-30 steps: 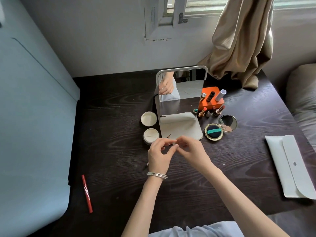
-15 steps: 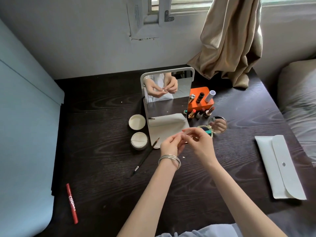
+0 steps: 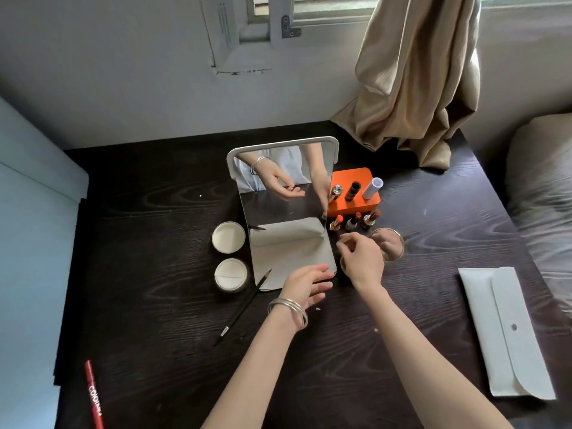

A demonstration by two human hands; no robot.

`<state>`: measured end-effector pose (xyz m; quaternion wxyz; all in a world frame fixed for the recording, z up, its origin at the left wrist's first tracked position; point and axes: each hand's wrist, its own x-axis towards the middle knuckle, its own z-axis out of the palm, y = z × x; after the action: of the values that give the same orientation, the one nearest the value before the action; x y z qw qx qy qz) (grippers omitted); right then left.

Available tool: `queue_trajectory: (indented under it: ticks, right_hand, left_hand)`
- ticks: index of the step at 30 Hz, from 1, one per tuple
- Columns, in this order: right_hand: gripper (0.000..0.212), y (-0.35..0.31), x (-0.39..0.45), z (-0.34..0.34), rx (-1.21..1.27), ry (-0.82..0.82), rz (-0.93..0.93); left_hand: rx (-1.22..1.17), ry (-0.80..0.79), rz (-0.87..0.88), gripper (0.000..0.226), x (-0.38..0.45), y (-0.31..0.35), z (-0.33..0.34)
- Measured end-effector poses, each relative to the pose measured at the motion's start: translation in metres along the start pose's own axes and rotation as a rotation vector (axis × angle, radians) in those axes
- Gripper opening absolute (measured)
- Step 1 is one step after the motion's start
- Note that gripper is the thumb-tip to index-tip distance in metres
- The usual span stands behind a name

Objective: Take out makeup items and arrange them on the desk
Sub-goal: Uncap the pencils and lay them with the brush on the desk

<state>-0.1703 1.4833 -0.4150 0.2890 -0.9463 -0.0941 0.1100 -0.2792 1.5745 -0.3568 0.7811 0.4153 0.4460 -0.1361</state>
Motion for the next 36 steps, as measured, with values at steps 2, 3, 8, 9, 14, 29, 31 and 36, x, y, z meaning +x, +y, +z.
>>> queue_trajectory:
  ticks: [2,3,8,9,14,29,31,36]
  right_hand:
    - [0.015,0.000,0.005,0.003,-0.015,0.013,0.014]
    - [0.015,0.000,0.007,0.004,-0.024,0.013,0.022]
    - [0.017,0.001,0.009,0.011,-0.076,-0.040,0.047]
    - [0.017,0.002,0.008,0.012,-0.075,-0.046,0.052]
    - [0.018,0.000,0.008,0.013,-0.130,-0.020,0.021]
    - [0.017,-0.004,0.010,0.015,-0.278,0.011,0.017]
    - [0.017,-0.003,0.011,0.015,-0.282,0.024,0.023]
    - [0.015,-0.003,0.012,0.016,-0.261,0.033,0.026]
  left_hand:
    - [0.013,0.013,0.004,0.022,0.002,-0.001,-0.004]
    - [0.021,0.021,0.006,0.022,0.003,-0.002,-0.006]
    - [0.044,0.033,0.004,0.023,0.006,-0.001,-0.009]
    - [0.044,0.033,0.004,0.024,0.006,-0.001,-0.009]
    - [0.051,0.036,0.009,0.025,0.006,-0.002,-0.012]
    - [0.057,0.048,0.003,0.025,0.002,-0.005,-0.020]
    - [0.055,0.046,0.004,0.024,0.002,-0.006,-0.020]
    - [0.053,0.041,0.007,0.026,0.003,-0.006,-0.019]
